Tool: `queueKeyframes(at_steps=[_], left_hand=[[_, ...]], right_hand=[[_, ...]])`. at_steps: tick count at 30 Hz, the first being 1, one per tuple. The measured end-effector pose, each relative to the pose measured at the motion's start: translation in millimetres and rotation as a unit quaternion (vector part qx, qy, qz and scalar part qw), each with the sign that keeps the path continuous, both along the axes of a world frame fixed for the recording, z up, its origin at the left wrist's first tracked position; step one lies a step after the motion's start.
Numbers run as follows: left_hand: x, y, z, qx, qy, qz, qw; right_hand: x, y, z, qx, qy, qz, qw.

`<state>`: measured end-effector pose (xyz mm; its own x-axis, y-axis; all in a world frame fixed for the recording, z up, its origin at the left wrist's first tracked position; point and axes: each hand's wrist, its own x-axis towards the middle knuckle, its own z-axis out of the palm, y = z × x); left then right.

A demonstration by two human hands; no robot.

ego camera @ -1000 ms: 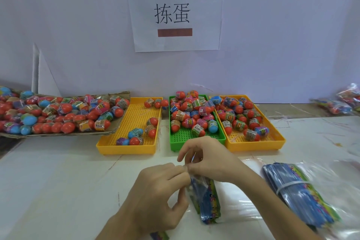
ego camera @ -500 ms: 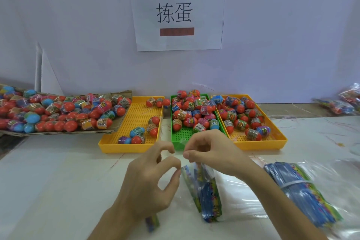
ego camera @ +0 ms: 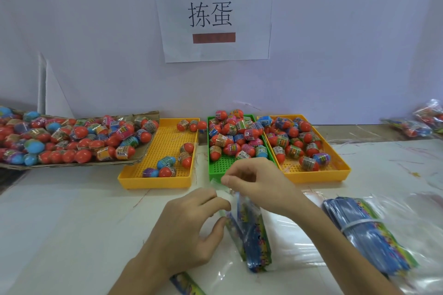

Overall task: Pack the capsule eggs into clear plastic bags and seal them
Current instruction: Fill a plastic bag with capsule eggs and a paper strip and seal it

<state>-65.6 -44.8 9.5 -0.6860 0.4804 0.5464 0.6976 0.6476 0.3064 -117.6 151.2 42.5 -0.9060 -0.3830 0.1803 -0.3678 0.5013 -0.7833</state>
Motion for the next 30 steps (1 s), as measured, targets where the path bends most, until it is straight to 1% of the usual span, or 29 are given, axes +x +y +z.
queueKeyframes(at_steps=[1,3,5,6,10,13,14,16,17,19,21,23,24,26,30], left_hand=[[-1,-1,-1,-0.004,-0.003,0.001,1.000],[-3,-3,-1,-0.009,-0.011,0.005,1.000],[-5,-6,-1,-0.007,-0.022,0.015,1.000],[-6,-7,-1,-0.003,-0.026,0.019,0.999],[-7,-9,1,0.005,-0.018,0.034,0.999],[-7,-10,1,0.008,-0.022,0.044,0.999],[-7,-10,1,0.011,-0.022,0.047,0.999],[-8,-11,1,0.021,-0.022,0.052,0.998],[-9,-12,1,0.028,-0.021,0.054,0.998],[-11,-13,1,0.042,-0.016,0.060,0.997],[-12,-15,1,0.052,-0.015,0.067,0.996],[-12,-15,0,0.059,-0.015,0.070,0.996],[-13,-15,0,0.058,-0.012,0.072,0.996],[-13,-15,-2,0.056,-0.008,0.079,0.995],[-15,-16,-5,0.056,-0.012,0.078,0.995]], right_hand=[[-2,1,-1,-0.013,0.016,-0.026,0.999],[-9,6,-2,-0.013,0.067,-0.110,0.992],[-18,12,-1,0.027,0.095,-0.181,0.978],[-23,15,1,0.056,0.098,-0.197,0.974],[-41,14,5,0.152,0.080,-0.186,0.967],[-49,4,0,0.228,0.071,-0.181,0.954],[-50,1,-2,0.240,0.075,-0.186,0.950],[-49,-1,-7,0.224,0.088,-0.197,0.950],[-48,0,-8,0.192,0.096,-0.198,0.956],[-43,3,-4,0.089,0.114,-0.181,0.973],[-35,6,6,-0.010,0.115,-0.127,0.985],[-27,5,19,-0.069,0.087,-0.042,0.993],[-23,4,23,-0.076,0.068,-0.008,0.995],[-17,-1,26,-0.060,0.059,0.019,0.996],[-13,-5,26,-0.008,0.110,0.037,0.993]])
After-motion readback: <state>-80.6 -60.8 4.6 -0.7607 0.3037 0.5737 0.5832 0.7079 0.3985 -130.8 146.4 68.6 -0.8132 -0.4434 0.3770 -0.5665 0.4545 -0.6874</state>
